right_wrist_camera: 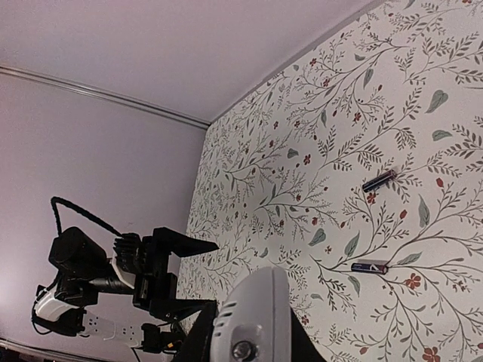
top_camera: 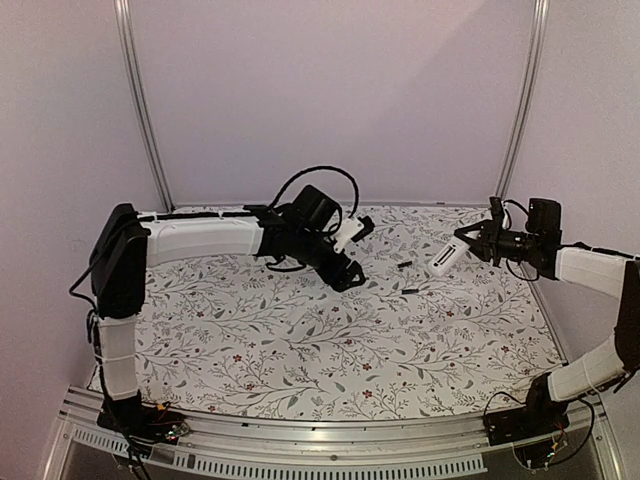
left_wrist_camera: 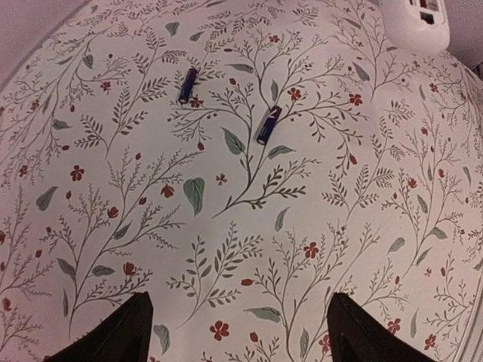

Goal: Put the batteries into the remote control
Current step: Pick up the battery from the center of the board.

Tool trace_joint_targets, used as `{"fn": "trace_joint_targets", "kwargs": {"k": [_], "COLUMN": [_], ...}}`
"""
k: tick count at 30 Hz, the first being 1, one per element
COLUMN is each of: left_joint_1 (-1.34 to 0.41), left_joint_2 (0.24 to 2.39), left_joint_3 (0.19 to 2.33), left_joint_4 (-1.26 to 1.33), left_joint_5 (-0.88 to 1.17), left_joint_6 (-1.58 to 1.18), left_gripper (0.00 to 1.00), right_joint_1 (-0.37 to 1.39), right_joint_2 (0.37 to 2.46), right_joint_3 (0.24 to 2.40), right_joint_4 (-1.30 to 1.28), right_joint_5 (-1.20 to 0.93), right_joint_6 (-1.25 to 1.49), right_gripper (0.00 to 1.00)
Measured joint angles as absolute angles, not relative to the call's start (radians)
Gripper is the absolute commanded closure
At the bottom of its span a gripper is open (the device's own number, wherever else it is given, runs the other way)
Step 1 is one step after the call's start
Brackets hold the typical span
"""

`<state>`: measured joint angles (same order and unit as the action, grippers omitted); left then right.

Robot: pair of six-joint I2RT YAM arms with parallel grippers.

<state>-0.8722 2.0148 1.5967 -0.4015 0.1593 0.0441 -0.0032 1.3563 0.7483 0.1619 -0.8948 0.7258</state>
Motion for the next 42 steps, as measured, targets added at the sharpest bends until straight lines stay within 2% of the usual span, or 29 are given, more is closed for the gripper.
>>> {"fn": "trace_joint_targets", "kwargs": {"k": [12,32,37,42], "left_joint_1": [-0.891,-0.926,-0.931,-0.945], "left_joint_2": [2.428,2.761,2.785,2.8], "left_joint_3": [1.953,2.452,2.485,2.498], "left_joint_4": [-0.359,-0.54,-0.532,-0.508], "left_joint_5": [0.282,0.329,0.328,0.307], "left_joint_6": [0.147,0.128,0.111,0.128], "left_gripper": [0.25,0.37,0.46,0.6], "right_joint_1": [-0.081,-0.082,-0.083,-0.091], "right_joint_2": [1.338,1.343,1.343,1.344], "right_joint_3": [0.724,0.724,0.724,0.724], "right_joint_4": [0.154,0.154,0.154,0.154], "right_joint_5": [-0.911,-0.925,-0.927,-0.927], "right_joint_6": [0.744,0.743,0.743,0.744], "right_gripper": [1.0,1.0,1.0,1.0]}}
